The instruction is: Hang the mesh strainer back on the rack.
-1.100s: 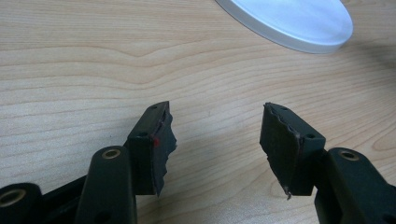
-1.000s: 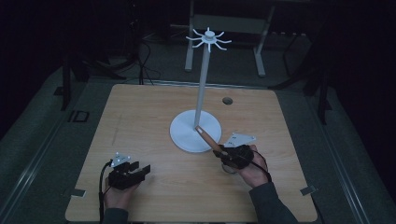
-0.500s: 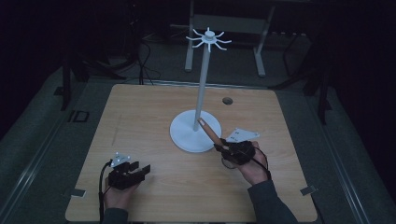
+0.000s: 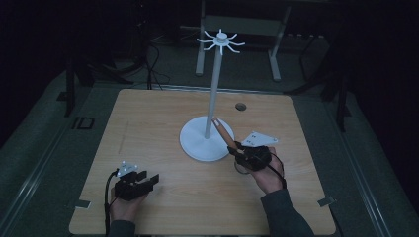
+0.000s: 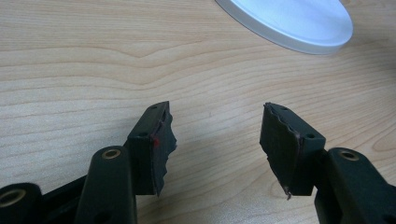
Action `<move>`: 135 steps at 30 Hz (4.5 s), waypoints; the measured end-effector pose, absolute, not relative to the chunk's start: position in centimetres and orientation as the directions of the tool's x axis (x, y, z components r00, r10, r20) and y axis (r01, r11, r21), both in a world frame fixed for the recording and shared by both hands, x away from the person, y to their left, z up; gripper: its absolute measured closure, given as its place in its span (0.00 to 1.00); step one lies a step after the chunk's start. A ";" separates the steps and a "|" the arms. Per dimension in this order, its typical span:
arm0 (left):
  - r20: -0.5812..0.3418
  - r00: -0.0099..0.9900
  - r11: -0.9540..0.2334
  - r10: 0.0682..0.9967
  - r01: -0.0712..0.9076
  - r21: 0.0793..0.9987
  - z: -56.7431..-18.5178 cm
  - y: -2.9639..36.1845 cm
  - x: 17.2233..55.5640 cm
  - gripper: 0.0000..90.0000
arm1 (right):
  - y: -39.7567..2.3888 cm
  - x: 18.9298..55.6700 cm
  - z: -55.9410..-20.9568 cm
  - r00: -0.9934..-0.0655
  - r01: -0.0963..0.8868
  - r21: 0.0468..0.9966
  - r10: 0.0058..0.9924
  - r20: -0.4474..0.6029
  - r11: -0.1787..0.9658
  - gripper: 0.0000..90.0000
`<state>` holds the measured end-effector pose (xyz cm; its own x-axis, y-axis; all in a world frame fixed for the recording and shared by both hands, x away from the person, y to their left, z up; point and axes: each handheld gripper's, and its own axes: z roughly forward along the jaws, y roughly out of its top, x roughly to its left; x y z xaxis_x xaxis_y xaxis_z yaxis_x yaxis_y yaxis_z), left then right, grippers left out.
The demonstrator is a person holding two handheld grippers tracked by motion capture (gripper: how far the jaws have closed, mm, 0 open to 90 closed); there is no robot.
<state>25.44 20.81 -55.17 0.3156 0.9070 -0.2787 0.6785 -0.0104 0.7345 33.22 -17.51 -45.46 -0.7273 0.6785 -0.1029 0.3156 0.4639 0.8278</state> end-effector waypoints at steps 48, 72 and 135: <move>-0.278 0.315 -0.011 0.907 0.678 0.735 -55.2 20.8 25.5 0.48 | -17.6 33.6 -42.9 -0.677 0.297 0.876 0.731 -0.088 0.381 0.78; -0.279 0.315 -0.010 0.907 0.678 0.735 -55.2 20.8 25.5 0.48 | -17.9 34.1 -41.2 -0.670 0.282 0.911 0.742 -0.038 0.302 0.78; -0.279 0.318 -0.013 0.906 0.679 0.734 -55.2 20.7 25.5 0.48 | -17.8 34.3 -37.6 -0.636 0.219 0.964 0.771 0.023 0.152 0.78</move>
